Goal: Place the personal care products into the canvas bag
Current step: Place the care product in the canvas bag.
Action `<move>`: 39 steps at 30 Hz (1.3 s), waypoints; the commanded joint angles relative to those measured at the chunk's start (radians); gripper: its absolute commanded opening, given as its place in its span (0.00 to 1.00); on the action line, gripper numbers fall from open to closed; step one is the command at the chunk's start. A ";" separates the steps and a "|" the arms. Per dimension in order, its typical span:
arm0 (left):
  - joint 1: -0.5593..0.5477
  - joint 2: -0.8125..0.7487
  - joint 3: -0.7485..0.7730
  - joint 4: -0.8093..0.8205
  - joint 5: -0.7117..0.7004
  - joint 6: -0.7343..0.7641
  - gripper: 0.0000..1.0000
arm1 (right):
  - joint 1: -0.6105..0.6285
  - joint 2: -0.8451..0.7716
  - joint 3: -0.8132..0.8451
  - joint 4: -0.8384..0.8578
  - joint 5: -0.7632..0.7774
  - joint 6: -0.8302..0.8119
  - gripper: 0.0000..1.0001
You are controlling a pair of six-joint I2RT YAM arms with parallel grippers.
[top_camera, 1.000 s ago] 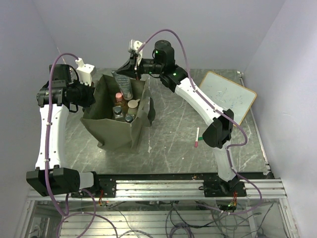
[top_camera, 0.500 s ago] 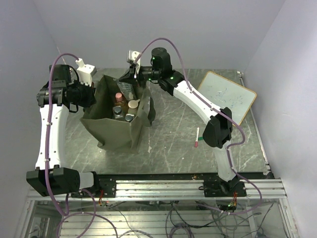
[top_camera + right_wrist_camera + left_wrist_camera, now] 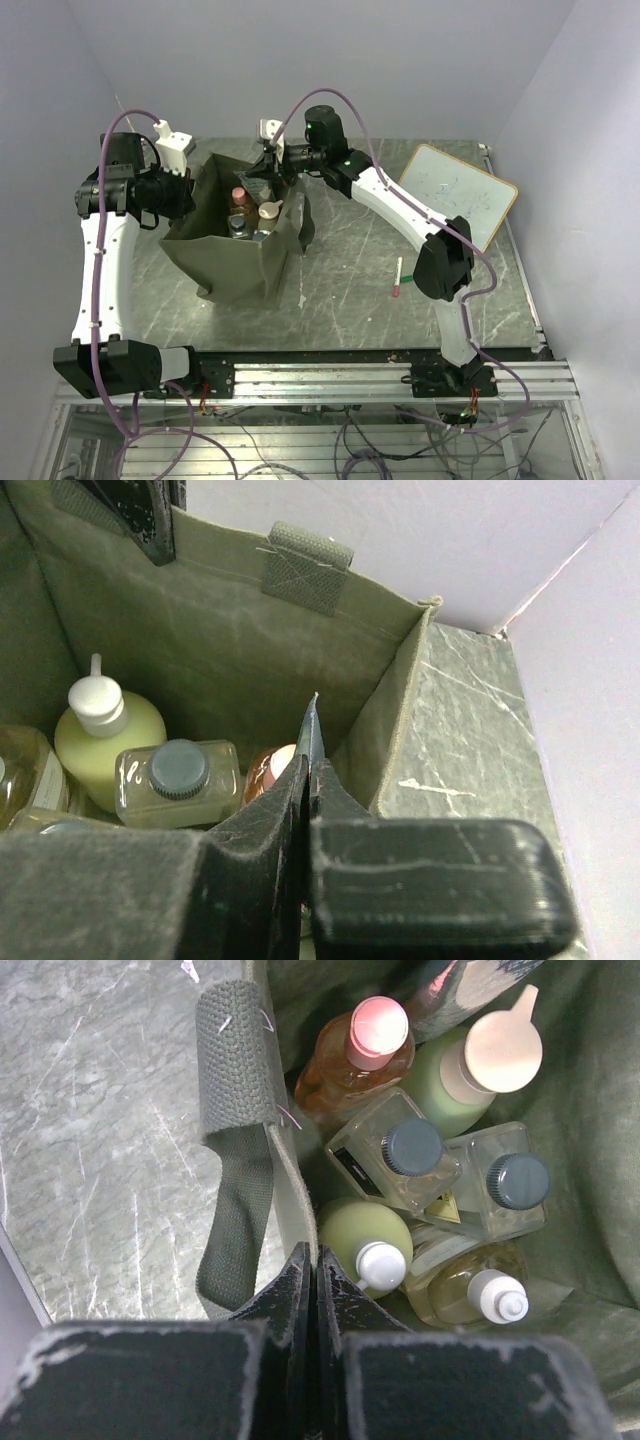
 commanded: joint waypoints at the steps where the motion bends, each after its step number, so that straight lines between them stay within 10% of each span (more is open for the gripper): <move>1: 0.011 -0.017 -0.016 -0.023 0.018 0.000 0.07 | -0.006 -0.056 0.035 -0.076 0.041 -0.062 0.00; 39: 0.010 0.014 0.005 -0.001 0.070 0.010 0.07 | 0.066 0.011 0.119 -0.452 0.338 -0.134 0.03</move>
